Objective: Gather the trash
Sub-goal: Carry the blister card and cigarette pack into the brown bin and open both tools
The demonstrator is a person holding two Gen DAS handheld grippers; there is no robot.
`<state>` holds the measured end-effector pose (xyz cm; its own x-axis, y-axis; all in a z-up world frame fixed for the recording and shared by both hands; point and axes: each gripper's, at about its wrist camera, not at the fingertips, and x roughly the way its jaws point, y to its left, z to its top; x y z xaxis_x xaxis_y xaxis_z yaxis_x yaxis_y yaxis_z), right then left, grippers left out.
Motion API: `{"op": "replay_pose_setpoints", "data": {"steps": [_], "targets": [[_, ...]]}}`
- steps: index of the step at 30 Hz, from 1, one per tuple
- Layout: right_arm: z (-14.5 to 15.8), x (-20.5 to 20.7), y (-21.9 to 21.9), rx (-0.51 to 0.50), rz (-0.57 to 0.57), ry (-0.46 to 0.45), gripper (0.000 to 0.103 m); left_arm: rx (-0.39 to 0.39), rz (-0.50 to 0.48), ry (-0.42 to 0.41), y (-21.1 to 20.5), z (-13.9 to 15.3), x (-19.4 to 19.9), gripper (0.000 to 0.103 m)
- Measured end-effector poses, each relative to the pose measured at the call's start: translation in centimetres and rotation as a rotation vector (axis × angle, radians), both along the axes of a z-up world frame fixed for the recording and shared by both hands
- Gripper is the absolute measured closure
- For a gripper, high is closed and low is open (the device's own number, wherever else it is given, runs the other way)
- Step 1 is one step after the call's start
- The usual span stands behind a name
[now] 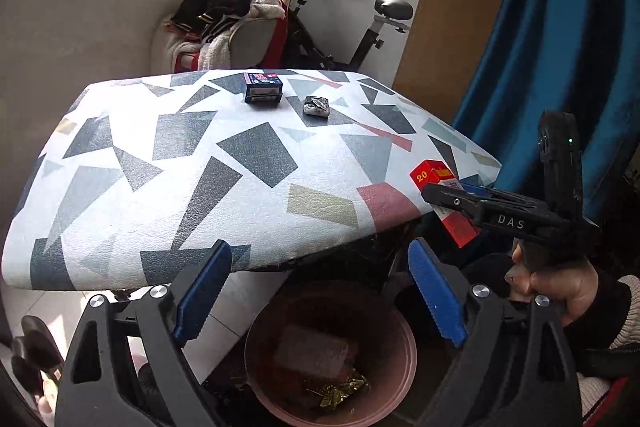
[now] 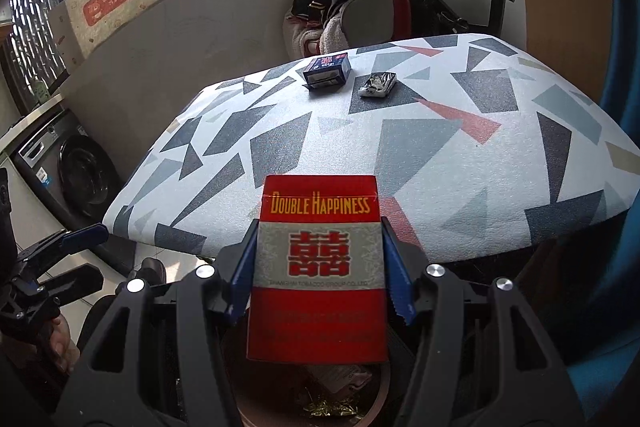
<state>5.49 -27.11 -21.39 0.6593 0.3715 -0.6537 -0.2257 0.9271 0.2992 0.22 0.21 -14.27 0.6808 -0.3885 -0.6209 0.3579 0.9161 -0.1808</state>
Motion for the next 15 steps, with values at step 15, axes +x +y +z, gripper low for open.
{"op": "replay_pose_setpoints", "data": {"steps": [15], "targets": [[-5.1,-1.1,4.4,-0.148,0.169,0.104,0.045,0.034,0.19,-0.032,3.5,0.6,-0.2,0.009]]}}
